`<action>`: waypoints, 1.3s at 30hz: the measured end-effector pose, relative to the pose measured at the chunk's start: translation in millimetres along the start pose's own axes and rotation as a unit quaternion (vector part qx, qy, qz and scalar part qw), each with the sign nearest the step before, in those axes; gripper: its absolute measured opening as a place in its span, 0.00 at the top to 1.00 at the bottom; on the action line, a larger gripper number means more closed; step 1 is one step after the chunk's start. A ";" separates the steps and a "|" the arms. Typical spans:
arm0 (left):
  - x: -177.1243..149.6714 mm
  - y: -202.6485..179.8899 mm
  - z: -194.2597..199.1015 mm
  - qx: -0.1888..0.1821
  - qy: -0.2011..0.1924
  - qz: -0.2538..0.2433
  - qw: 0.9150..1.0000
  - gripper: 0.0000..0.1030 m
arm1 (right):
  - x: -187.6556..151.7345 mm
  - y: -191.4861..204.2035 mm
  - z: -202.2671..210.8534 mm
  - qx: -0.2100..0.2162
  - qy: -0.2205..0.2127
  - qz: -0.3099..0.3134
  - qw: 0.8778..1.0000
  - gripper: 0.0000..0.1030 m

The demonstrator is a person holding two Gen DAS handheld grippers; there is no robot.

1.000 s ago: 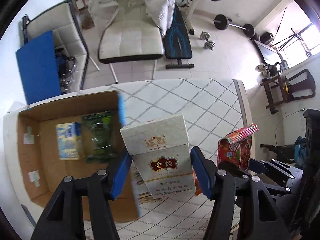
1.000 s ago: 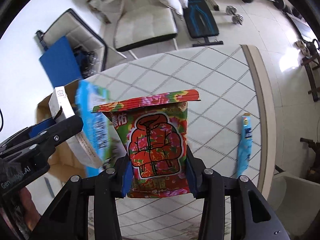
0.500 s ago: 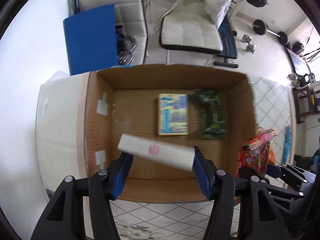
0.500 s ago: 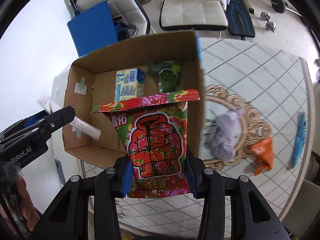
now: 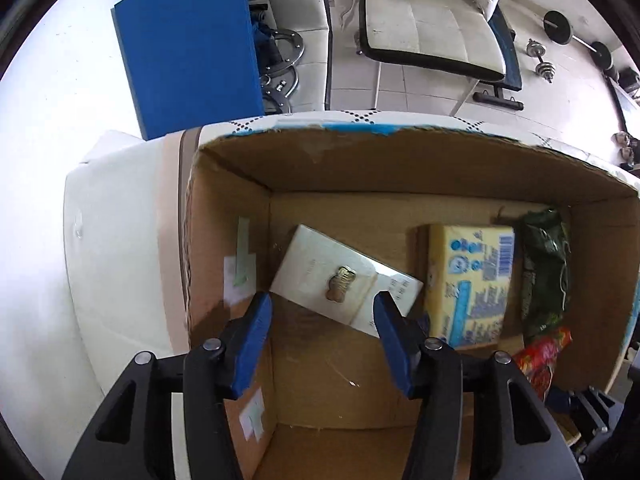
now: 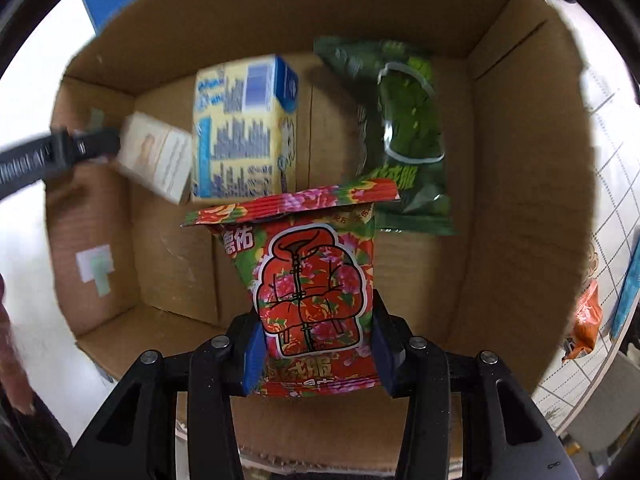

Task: Organize soft objects
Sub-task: 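Carry both items into the box and release them beside the carton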

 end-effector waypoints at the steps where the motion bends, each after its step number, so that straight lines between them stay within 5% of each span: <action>1: 0.0 -2.0 0.3 -0.004 0.001 0.000 1.000 0.52 | -0.6 1.3 -1.2 0.000 0.000 0.001 1.000 0.52; 6: -4.6 -8.0 10.8 -0.008 -0.008 -0.001 1.000 0.52 | -3.8 3.8 9.0 -0.014 -0.022 0.008 1.000 0.33; 15: -24.4 -19.8 50.7 -0.027 -0.053 0.014 0.998 0.52 | -16.1 4.7 39.5 -0.010 -0.044 0.006 0.999 0.30; 31: -108.1 -26.7 108.9 -0.021 -0.119 0.052 0.991 0.49 | -76.7 -14.6 99.4 -0.023 -0.123 0.024 0.992 0.25; 37: -134.5 -29.3 125.7 -0.020 -0.143 0.060 0.988 0.15 | -95.8 -16.4 117.3 -0.031 -0.158 0.037 0.986 0.09; 39: -140.7 -32.1 131.3 -0.020 -0.152 0.058 0.986 0.11 | -102.4 -19.5 125.3 -0.033 -0.169 0.039 0.984 0.09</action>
Point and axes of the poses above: each gripper's, at about its wrist camera, not at the fingertips, and z roughly against the way its jaws point, y to its left, x to its top, the point moved 6 cm from there along -z, roughly the way its jaws point, and after that the axes turned 4 degrees about -z, right-handed, at the moved point
